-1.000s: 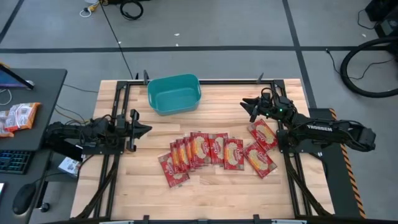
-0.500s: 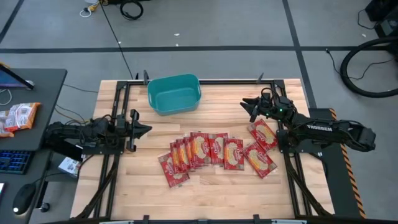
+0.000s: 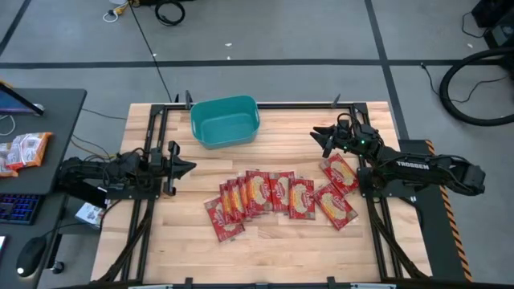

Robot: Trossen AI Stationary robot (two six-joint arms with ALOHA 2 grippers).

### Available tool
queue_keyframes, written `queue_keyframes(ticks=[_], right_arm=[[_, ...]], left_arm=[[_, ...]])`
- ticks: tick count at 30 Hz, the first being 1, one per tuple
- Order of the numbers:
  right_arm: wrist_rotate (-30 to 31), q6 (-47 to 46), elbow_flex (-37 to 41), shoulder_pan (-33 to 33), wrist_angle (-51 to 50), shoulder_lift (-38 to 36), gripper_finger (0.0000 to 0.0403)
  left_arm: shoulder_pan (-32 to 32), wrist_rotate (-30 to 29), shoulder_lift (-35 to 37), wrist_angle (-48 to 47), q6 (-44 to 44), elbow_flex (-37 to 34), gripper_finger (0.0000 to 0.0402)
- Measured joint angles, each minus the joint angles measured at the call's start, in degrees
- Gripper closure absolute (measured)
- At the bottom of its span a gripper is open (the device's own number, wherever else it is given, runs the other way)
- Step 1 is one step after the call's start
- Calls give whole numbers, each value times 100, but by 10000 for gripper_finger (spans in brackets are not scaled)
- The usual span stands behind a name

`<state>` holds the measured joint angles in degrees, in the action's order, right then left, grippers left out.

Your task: Sort popcorn bags into baskets

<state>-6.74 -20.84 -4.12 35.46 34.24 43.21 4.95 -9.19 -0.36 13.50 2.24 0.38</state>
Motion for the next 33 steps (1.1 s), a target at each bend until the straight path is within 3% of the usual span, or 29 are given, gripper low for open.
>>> queue_keyframes(ticks=[20, 33], right_arm=[[100, -2, 0, -1, 220, -1, 230], [-54, -361, -11, -6, 408, 1, 230]], left_arm=[[0, -7, 0, 144, 144, 0, 392], [0, -115, 0, 1962, -257, 0, 392]])
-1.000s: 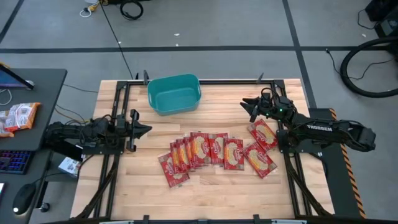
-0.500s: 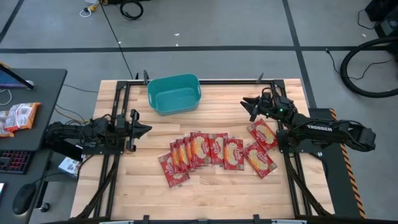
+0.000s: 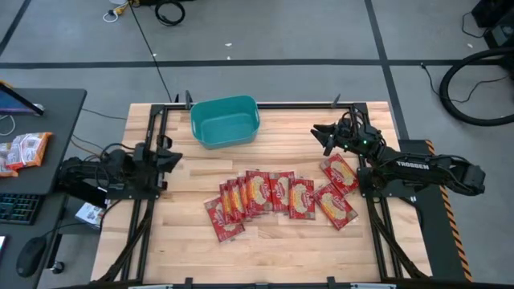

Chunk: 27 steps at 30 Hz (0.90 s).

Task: Sort popcorn bags into baskets
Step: Put the red popcorn bag into the blue container

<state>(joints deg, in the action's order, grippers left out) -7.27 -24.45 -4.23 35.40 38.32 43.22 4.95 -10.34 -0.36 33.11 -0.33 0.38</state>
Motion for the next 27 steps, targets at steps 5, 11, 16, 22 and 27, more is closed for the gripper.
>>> queue_keyframes(ticks=[5, 11, 16, 22, 27], right_arm=[[-810, 58, -554, -56, -615, 107, 232], [-491, 861, -1593, -560, -2276, 591, 235], [133, 1177, -2213, -1188, -3158, 1105, 235], [1600, 1004, -2952, -2004, -4868, 1631, 235], [2185, 258, -3529, -2678, -5955, 2137, 235]], left_arm=[[0, -26, 0, 278, -168, -2, 392], [0, -220, 0, 582, -154, -2, 392], [0, -235, 0, 415, -142, -2, 392], [0, -251, -2, 79, -195, -2, 392], [0, -260, -2, -9, -558, -2, 392]])
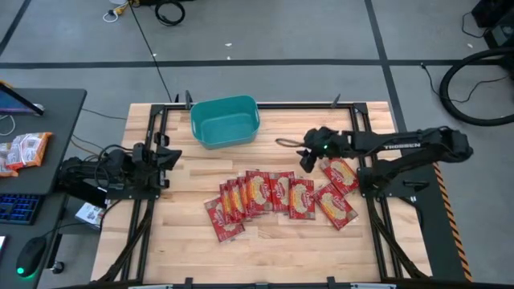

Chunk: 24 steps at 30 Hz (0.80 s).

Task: Sort popcorn bags into baskets
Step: Put the red popcorn bag into the blue container

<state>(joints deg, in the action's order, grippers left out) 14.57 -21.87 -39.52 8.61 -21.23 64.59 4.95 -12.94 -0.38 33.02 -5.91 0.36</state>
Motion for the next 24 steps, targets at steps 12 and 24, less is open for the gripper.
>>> queue_keyframes(ticks=[12, 24], right_arm=[[484, -2203, -1055, -1482, -2041, 1300, 235], [-169, -4229, -2716, -2844, -4805, 2965, 235]], left_arm=[[2, -984, 1, -319, -708, 0, 392], [0, -1332, 1, -636, -658, 49, 290]])
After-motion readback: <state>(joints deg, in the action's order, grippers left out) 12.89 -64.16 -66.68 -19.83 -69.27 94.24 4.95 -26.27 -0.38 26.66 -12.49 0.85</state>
